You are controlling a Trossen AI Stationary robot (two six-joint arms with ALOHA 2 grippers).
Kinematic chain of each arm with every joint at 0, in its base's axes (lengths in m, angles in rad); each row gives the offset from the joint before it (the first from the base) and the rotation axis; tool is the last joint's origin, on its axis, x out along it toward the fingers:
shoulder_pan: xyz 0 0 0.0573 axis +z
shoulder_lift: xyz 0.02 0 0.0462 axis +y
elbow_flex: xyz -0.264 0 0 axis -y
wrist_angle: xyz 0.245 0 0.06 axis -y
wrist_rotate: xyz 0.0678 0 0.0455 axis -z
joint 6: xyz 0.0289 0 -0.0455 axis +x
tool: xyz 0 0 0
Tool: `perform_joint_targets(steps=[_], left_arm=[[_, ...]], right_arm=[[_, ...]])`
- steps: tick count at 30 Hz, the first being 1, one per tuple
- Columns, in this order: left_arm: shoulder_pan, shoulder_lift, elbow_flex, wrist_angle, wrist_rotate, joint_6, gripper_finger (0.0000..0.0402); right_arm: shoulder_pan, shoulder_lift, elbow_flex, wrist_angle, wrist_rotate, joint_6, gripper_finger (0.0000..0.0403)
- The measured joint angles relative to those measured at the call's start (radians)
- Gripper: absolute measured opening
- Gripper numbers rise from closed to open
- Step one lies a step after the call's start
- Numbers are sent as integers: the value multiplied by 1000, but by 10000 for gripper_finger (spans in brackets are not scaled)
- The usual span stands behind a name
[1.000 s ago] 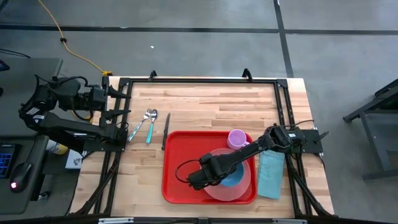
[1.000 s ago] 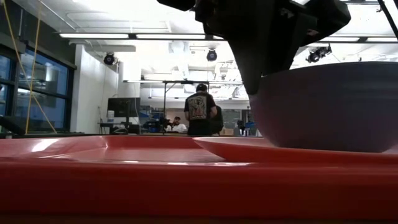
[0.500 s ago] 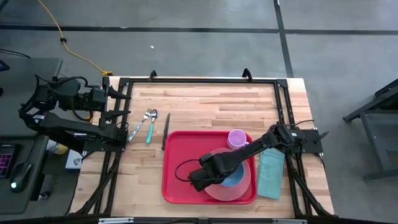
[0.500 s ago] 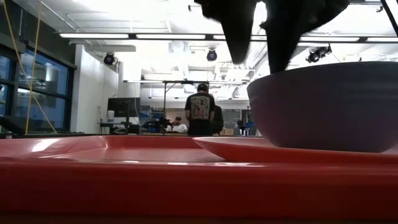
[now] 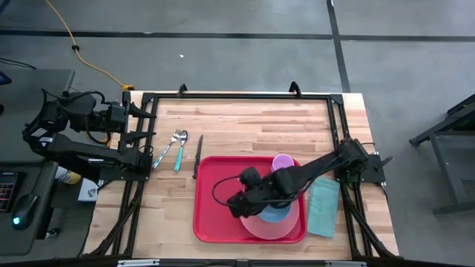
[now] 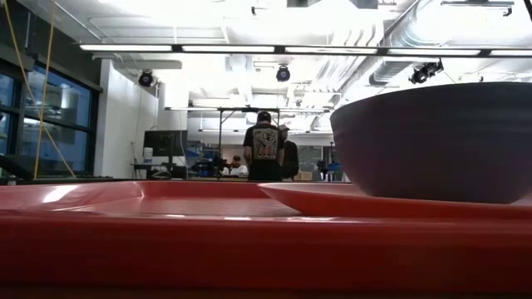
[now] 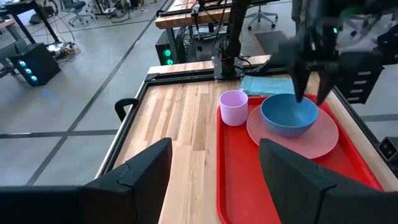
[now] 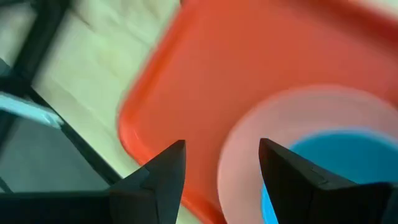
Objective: Set up tray
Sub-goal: Put the blue napkin into the pink serving tray
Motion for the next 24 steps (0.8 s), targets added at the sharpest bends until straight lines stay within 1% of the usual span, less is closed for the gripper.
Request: perform_joint_targets(steps=[7, 11, 17, 20, 24], left_arm=[[0, 0, 0, 0, 0, 0, 273], [0, 0, 0, 0, 0, 0, 273], [0, 0, 0, 0, -1, 0, 273], [0, 0, 0, 0, -1, 0, 273], [0, 0, 0, -1, -1, -1, 273]], right_arm=[[0, -99, 0, 83, 223, -138, 182], [0, -148, 0, 98, 310, -211, 182], [1, -211, 0, 91, 375, -280, 181], [2, -236, 0, 79, 382, -310, 181], [7, -267, 0, 21, 398, -311, 181]])
